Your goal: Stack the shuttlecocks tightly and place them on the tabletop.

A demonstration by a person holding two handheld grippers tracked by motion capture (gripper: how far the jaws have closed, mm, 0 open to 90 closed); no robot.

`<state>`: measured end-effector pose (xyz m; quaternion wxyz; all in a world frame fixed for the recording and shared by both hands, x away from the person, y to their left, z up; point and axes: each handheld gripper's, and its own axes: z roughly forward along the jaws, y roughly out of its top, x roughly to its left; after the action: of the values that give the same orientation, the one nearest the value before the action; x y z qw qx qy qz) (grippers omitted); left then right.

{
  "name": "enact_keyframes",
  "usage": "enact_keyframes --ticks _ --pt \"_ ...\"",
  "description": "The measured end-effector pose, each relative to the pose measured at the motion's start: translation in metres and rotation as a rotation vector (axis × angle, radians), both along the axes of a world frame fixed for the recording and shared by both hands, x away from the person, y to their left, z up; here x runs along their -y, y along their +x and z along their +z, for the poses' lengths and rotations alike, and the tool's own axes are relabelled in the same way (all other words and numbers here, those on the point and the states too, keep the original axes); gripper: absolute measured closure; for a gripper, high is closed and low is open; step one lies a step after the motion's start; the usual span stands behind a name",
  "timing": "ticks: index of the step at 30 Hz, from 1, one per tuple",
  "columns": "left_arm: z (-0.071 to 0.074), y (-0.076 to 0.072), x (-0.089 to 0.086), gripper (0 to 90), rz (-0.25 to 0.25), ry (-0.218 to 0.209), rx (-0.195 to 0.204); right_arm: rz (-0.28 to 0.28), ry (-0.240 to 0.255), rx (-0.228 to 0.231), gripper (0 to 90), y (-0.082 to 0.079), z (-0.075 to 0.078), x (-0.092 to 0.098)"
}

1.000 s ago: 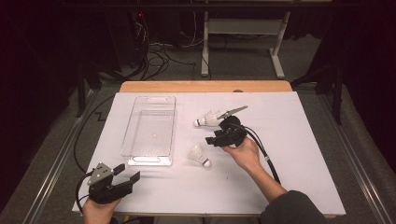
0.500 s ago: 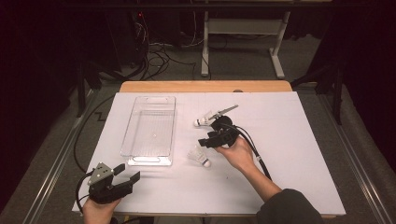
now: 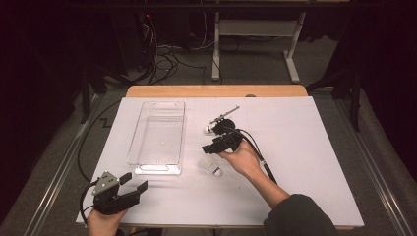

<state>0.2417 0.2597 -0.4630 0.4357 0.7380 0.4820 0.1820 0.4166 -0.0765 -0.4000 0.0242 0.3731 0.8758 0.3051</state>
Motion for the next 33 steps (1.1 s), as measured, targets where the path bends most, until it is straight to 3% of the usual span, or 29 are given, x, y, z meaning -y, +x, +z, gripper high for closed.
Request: enact_keyframes --ticks 24,33 --pt "0.0 0.0 0.0 31.4 -0.002 -0.003 0.004 -0.004 -0.115 -0.117 47.8 0.012 -0.011 -0.023" --pt "0.001 -0.001 0.001 31.4 -0.004 0.013 0.012 0.006 -0.135 -0.142 57.7 0.012 -0.013 -0.022"
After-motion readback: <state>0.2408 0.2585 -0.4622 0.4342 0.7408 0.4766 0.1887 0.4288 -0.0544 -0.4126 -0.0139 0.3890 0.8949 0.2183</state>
